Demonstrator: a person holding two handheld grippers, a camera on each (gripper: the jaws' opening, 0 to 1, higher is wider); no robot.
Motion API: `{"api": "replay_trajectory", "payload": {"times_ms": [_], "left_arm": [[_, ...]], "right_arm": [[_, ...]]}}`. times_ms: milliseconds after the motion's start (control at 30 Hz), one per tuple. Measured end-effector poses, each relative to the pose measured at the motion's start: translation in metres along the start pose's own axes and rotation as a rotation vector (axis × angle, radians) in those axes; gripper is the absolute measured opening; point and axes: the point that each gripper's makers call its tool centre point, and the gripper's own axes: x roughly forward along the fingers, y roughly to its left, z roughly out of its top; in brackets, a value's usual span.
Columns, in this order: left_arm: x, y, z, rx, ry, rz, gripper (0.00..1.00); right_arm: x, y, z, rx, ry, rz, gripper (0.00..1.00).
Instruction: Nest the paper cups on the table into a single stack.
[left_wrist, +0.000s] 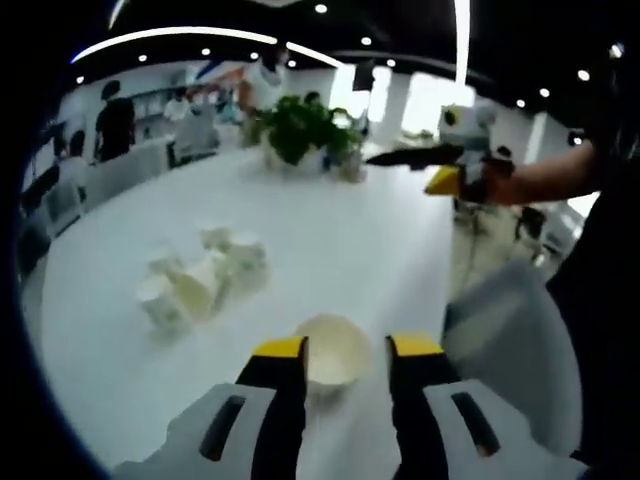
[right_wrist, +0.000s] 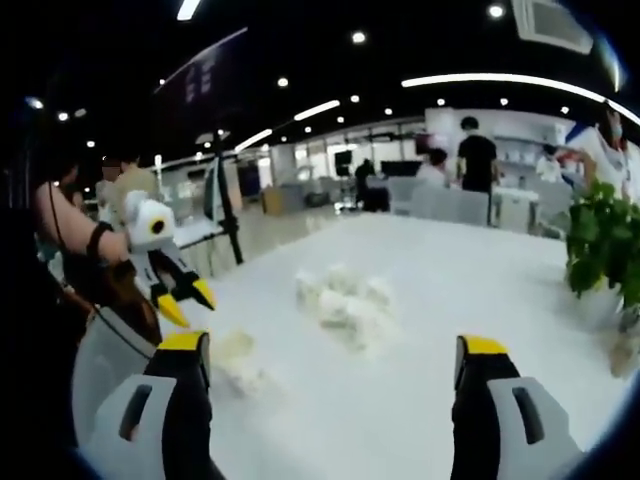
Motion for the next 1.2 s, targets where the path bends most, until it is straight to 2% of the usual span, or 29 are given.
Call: {"api": "replay_trajectory", "payload": {"times_ms": [33,133,233,267,300,367,467,733,833,933,1100,1200], "left_arm": [[-0.002,0.001,0.003,0.002,-0.025,0.006,0.34],[-0.006,0.002,0.006,-0.004,-0.051,0.020,0.39],[-0.011,0.004,0.015,-0.014,-0.120,0.032,0.44],[-0.014,0.006,0.016,-0.014,-0.128,0.043,0.47],[-0.016,0.008,0.023,-0.011,-0.170,0.061,0.50],[-0.020,0.013,0.026,-0.017,-0.195,0.084,0.57],[-0.023,0.026,0.025,-0.052,-0.207,0.098,0.68],[-0.035,0.045,0.027,-0.052,-0.261,0.163,0.85],[-0.039,0.047,0.031,-0.040,-0.302,0.193,0.92],[-0.041,0.046,0.030,-0.049,-0.309,0.210,0.99],[-0.044,0.044,0.030,-0.046,-0.325,0.227,1.00],[-0.046,0.042,0.026,-0.035,-0.310,0.230,1.00]], "right_arm": [[0.000,0.000,-0.001,-0.003,0.005,0.001,1.00],[-0.001,0.001,0.000,-0.005,0.007,0.002,1.00],[-0.002,0.000,-0.001,-0.007,0.010,0.000,1.00],[-0.001,0.001,-0.001,-0.008,0.014,0.004,1.00],[-0.001,0.001,-0.003,-0.012,0.022,0.005,1.00],[-0.001,0.001,-0.003,-0.013,0.024,0.007,1.00],[0.006,0.002,0.001,-0.014,0.029,0.008,1.00],[0.018,0.004,0.007,-0.025,0.042,0.029,1.00],[0.019,0.005,0.008,-0.032,0.045,0.035,1.00],[0.018,0.006,0.009,-0.039,0.047,0.041,1.00],[0.011,0.005,0.007,-0.044,0.056,0.052,1.00],[0.010,0.007,0.005,-0.049,0.060,0.061,1.00]]}}
